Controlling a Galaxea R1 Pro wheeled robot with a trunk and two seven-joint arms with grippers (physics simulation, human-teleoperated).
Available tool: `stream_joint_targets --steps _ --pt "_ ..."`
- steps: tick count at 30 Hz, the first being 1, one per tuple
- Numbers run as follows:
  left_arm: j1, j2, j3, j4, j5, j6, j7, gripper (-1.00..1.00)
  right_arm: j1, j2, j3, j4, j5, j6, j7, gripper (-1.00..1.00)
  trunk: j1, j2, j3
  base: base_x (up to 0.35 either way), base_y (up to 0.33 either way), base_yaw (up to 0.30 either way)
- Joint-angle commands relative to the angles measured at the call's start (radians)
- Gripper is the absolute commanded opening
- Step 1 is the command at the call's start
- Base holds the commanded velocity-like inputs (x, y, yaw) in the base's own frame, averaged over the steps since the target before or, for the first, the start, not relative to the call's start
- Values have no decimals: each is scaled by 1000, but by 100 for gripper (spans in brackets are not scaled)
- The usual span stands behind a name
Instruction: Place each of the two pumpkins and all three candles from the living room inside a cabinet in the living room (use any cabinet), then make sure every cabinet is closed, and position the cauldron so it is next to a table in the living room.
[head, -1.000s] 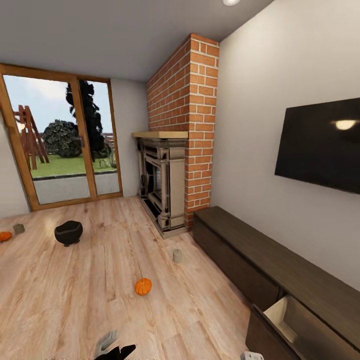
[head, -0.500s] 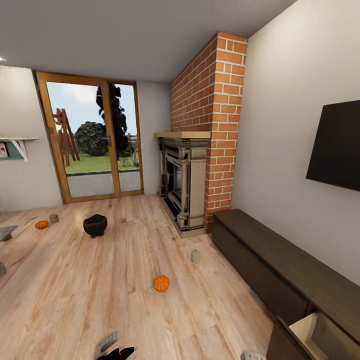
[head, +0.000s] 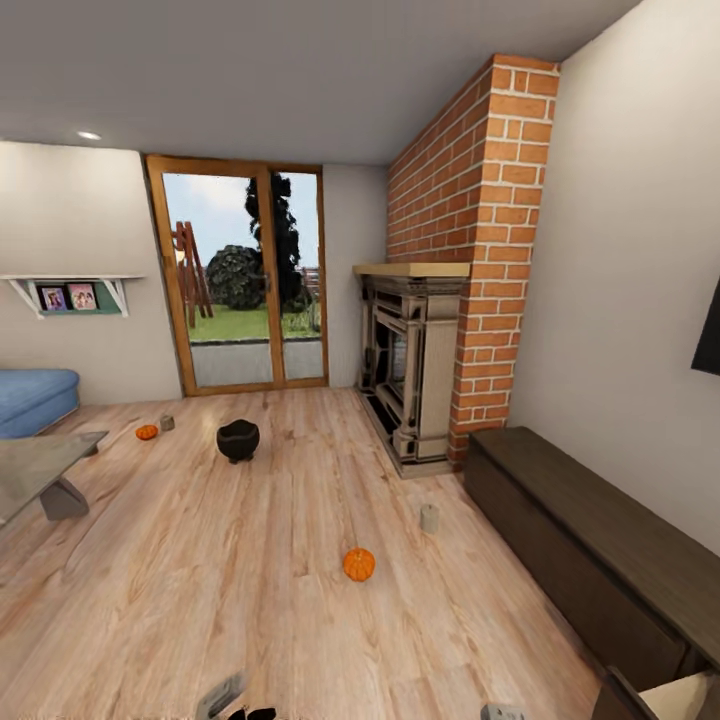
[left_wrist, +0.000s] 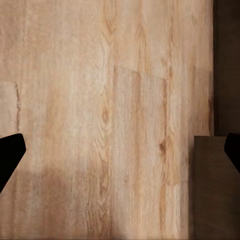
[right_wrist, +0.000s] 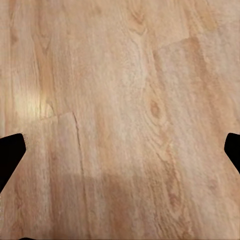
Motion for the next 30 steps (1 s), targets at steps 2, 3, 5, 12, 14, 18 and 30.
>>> stream_joint_targets --steps 2,3,5,12,14,18,30 --pt "-1 0 -4 1 10 7 -1 100 0 -1 5 -1 -10 4 2 100 0 -1 -1 0 0 290" --pt "-1 -1 -4 2 10 7 -1 100 0 -1 5 -1 -10 4 2 100 0 -1 -1 0 0 290" --pt "-1 -2 -4 3 10 7 -1 100 0 -2 5 -1 -10 4 2 100 0 -1 -1 0 0 290" --pt "-1 -2 -4 4 10 7 0 100 0 -2 5 -1 -11 2 2 100 0 -1 -1 41 0 104" --pt "-1 -1 -4 5 10 7 0 100 0 -2 5 -1 -11 2 2 100 0 -1 -1 259 0 7" --pt "-1 -2 -4 4 10 7 0 100 0 -2 5 -1 -13 1 3 100 0 -1 -1 307 0 3" --pt "-1 -2 -4 5 10 7 1 100 0 -2 2 -2 -16 1 3 100 0 -1 -1 332 1 0"
